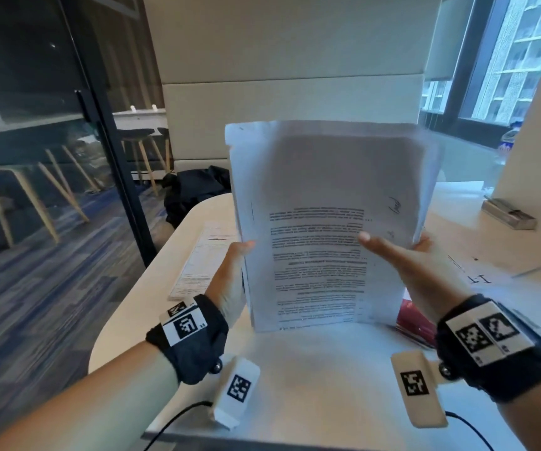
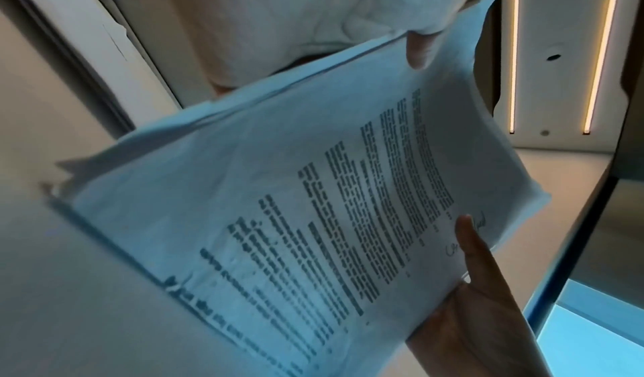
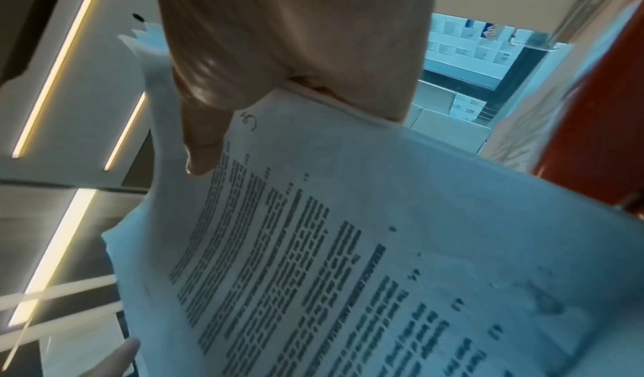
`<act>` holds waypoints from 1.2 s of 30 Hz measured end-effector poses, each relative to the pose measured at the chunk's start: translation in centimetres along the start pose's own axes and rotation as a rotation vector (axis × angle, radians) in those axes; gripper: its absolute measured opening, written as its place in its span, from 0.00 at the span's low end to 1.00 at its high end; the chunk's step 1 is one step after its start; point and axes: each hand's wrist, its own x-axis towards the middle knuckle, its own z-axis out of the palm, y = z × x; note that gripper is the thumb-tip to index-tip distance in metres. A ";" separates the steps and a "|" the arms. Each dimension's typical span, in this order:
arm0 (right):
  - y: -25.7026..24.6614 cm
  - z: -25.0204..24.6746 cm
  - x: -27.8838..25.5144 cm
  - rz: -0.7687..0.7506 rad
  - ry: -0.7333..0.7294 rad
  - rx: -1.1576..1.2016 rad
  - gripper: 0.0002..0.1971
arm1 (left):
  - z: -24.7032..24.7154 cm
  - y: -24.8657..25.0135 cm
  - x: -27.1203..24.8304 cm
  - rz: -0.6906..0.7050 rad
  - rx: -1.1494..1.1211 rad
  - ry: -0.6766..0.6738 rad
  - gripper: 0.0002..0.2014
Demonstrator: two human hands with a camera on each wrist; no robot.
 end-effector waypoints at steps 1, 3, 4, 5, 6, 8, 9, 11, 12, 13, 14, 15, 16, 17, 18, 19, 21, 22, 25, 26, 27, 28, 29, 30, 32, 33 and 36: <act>-0.1 -0.2 0.0 -0.005 0.017 0.018 0.13 | 0.0 0.3 0.1 0.007 -0.022 0.015 0.22; -0.3 -0.4 0.2 -0.014 0.029 0.037 0.13 | 0.1 0.9 0.4 0.005 -0.065 0.036 0.28; -0.4 -0.4 0.3 -0.013 0.025 0.037 0.13 | 0.1 1.0 0.6 0.000 -0.062 0.042 0.32; -0.4 -0.2 0.4 -0.012 0.024 0.040 0.14 | 0.2 1.1 0.7 -0.007 -0.037 0.050 0.35; -0.4 0.0 0.4 -0.016 0.028 0.046 0.14 | 0.5 1.2 0.6 -0.012 -0.003 0.061 0.36; -0.6 0.5 0.7 -0.016 0.057 0.058 0.14 | 1.0 1.5 0.8 0.001 0.046 0.093 0.35; -0.7 0.6 0.8 -0.012 0.069 0.068 0.14 | 1.1 1.6 1.0 0.023 0.061 0.109 0.34; -1.0 0.6 1.0 -0.005 0.083 0.088 0.13 | 1.3 2.2 1.2 0.068 0.053 0.126 0.31; -1.1 0.5 1.0 -0.005 0.086 0.084 0.13 | 1.1 2.3 1.4 0.076 0.025 0.120 0.28; -1.0 0.3 0.9 -0.006 0.094 0.066 0.12 | 1.0 2.3 1.5 0.083 -0.009 0.109 0.24; -0.9 0.1 0.8 -0.010 0.099 0.037 0.12 | 0.8 2.2 1.5 0.087 -0.036 0.095 0.18; -0.7 -0.1 0.7 -0.014 0.102 0.007 0.12 | 0.6 2.0 1.5 0.087 -0.044 0.080 0.14; -0.5 -0.2 0.6 -0.016 0.101 -0.015 0.13 | 0.5 1.7 1.3 0.085 -0.034 0.060 0.14; -0.4 -0.3 0.4 -0.017 0.100 -0.027 0.13 | 0.4 1.4 1.1 0.085 -0.017 0.029 0.16; -0.2 -0.3 0.4 -0.013 0.100 -0.029 0.13 | 0.5 1.1 0.8 0.081 0.009 -0.007 0.18; -0.1 -0.2 0.3 -0.008 0.094 -0.023 0.13 | 0.6 0.8 0.5 0.077 0.044 -0.038 0.21; -0.1 0.1 0.4 -0.002 0.070 -0.006 0.12 | 1.2 0.8 0.2 0.092 0.106 -0.026 0.21; -0.2 0.2 0.5 -0.009 0.065 0.000 0.12 | 1.5 1.0 0.2 0.121 0.128 -0.002 0.20; -1.0 0.2 1.3 -0.041 0.092 -0.025 0.14 | 1.7 1.9 0.6 0.237 0.153 0.004 0.17; -1.3 0.2 1.6 -0.050 0.098 -0.039 0.16 | 1.6 2.3 0.8 0.275 0.150 0.002 0.17; -1.5 0.1 1.8 -0.058 0.104 -0.051 0.17 | 1.6 2.6 1.0 0.306 0.150 -0.001 0.17; -1.6 0.0 1.9 -0.066 0.109 -0.057 0.18 | 1.6 2.8 1.1 0.330 0.160 -0.011 0.17; -1.7 -0.1 2.1 -0.076 0.116 -0.055 0.19 | 1.6 3.0 1.3 0.340 0.174 -0.022 0.18; -1.7 -0.2 2.1 -0.090 0.117 -0.046 0.19 | 1.6 3.1 1.5 0.337 0.178 -0.019 0.20; -1.7 -0.2 2.2 -0.104 0.114 -0.037 0.19 | 1.6 3.1 2.0 0.303 0.153 0.005 0.22; -1.6 -0.2 2.3 -0.090 0.107 -0.039 0.19 | 1.5 3.0 2.2 0.284 0.135 0.009 0.21; -0.7 0.0 2.1 -0.028 0.068 -0.040 0.20 | 1.7 2.7 2.4 0.225 0.112 -0.006 0.19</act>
